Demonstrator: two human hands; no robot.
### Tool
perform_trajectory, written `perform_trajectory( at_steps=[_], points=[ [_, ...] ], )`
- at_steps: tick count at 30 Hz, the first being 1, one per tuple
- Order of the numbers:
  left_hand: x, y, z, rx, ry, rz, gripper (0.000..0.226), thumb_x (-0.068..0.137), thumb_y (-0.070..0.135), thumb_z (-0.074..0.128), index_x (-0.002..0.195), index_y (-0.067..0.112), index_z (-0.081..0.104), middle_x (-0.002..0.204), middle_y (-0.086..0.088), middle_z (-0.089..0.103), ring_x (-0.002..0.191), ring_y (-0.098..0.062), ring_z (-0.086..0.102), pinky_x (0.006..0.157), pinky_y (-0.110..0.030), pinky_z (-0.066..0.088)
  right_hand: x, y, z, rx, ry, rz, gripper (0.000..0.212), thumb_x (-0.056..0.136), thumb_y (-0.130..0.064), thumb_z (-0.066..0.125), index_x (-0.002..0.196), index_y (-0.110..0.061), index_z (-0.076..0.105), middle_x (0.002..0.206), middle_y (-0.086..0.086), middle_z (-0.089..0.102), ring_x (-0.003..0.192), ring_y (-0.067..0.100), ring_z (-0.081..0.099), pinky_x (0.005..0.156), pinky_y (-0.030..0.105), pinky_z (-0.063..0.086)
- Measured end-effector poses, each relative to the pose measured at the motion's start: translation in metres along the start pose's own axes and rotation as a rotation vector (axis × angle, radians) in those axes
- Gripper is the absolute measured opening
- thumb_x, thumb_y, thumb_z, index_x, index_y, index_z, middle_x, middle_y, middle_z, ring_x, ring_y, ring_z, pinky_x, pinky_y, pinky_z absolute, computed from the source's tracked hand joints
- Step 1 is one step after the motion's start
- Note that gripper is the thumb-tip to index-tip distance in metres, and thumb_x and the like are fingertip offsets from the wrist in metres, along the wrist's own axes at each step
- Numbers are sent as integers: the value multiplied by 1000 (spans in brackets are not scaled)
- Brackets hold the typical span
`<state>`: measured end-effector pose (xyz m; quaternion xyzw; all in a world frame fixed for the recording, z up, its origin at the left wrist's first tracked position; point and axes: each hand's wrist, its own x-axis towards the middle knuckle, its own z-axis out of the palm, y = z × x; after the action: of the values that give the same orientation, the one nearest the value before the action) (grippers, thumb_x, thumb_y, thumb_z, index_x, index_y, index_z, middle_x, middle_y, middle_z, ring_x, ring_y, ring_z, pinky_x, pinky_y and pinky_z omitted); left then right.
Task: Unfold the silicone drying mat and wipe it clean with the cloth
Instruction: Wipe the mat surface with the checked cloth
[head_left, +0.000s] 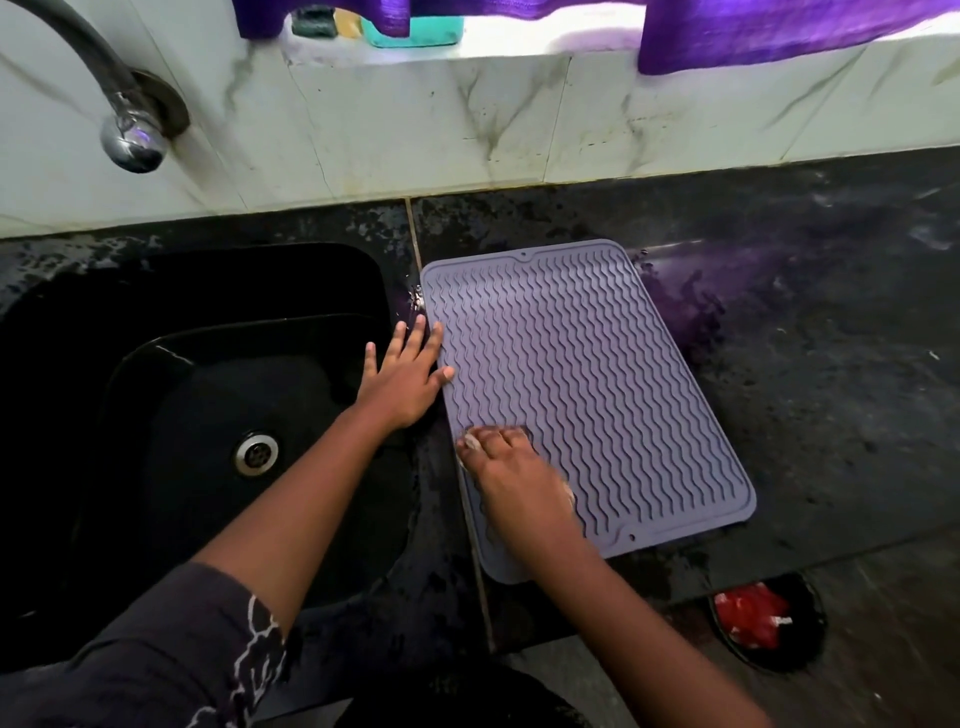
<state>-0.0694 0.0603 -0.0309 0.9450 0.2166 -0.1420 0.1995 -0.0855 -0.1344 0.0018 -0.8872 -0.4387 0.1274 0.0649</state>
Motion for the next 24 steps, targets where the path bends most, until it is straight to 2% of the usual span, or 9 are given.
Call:
perform_trajectory(
  at_steps=[3, 6, 8, 10, 12, 16, 18, 21, 24],
  points=[
    [0, 0, 1, -12, 3, 1, 63, 98, 52, 20, 149, 32, -10, 158, 7, -19, 144, -16, -20, 114, -50, -13, -36, -5, 0, 3, -92, -24, 56, 90, -8, 47, 142, -14, 28, 148, 10, 31, 133, 33, 27, 103, 45, 39],
    [-2, 3, -1, -25, 18, -8, 63, 98, 51, 23, 150, 31, -8, 159, 5, -16, 145, -17, -18, 114, -49, -12, -30, 1, -17, 45, -87, -20, 47, 85, -8, 56, 129, -20, 49, 131, 5, 52, 115, 26, 48, 93, 38, 47],
    [-7, 8, -3, -75, 50, -27, 67, 98, 49, 32, 150, 30, -5, 159, 3, -13, 146, -17, -15, 114, -48, -11, -11, 6, -28, 60, -47, -10, 43, 82, -9, 61, 121, -26, 56, 120, 0, 59, 103, 21, 56, 87, 34, 48],
    [-17, 14, 0, -67, 41, -24, 72, 96, 49, 39, 150, 32, -6, 159, 3, -14, 146, -18, -15, 114, -47, -12, 2, 6, -26, 78, 22, -16, 42, 83, -8, 60, 121, -25, 56, 123, 1, 58, 107, 24, 53, 86, 36, 48],
    [-27, 18, 8, 1, -3, -4, 67, 97, 51, 33, 149, 36, -6, 158, 3, -18, 145, -19, -18, 114, -47, -13, 0, 2, -12, 51, 24, -33, 44, 85, -7, 54, 127, -19, 51, 132, 5, 52, 117, 27, 46, 91, 40, 48],
    [-30, 17, 11, -4, -35, -5, 61, 98, 52, 23, 148, 38, -10, 157, 5, -21, 144, -18, -21, 113, -49, -15, -41, -2, 5, 9, -65, -21, 54, 90, -11, 47, 141, -15, 30, 148, 9, 32, 134, 32, 27, 105, 45, 37],
    [-29, 18, 10, 5, -44, -2, 60, 99, 51, 22, 148, 38, -10, 158, 4, -21, 144, -18, -21, 113, -49, -15, -65, -4, 6, 16, -132, -22, 53, 92, -12, 43, 143, -15, 28, 150, 8, 28, 136, 32, 23, 105, 45, 36],
    [-33, 22, 11, 23, -21, -15, 60, 99, 50, 22, 149, 37, -9, 158, 3, -18, 145, -19, -19, 113, -49, -14, -85, -5, -1, 31, -105, -52, 44, 91, -12, 39, 134, -17, 43, 139, 6, 44, 126, 29, 39, 99, 39, 42],
    [-41, 34, 11, 45, 47, -39, 61, 99, 47, 25, 150, 33, -7, 159, 1, -14, 146, -20, -16, 114, -49, -13, -64, 2, -15, 82, -53, -7, 40, 89, -14, 51, 126, -26, 51, 125, 1, 55, 110, 22, 50, 91, 35, 43]
  ],
)
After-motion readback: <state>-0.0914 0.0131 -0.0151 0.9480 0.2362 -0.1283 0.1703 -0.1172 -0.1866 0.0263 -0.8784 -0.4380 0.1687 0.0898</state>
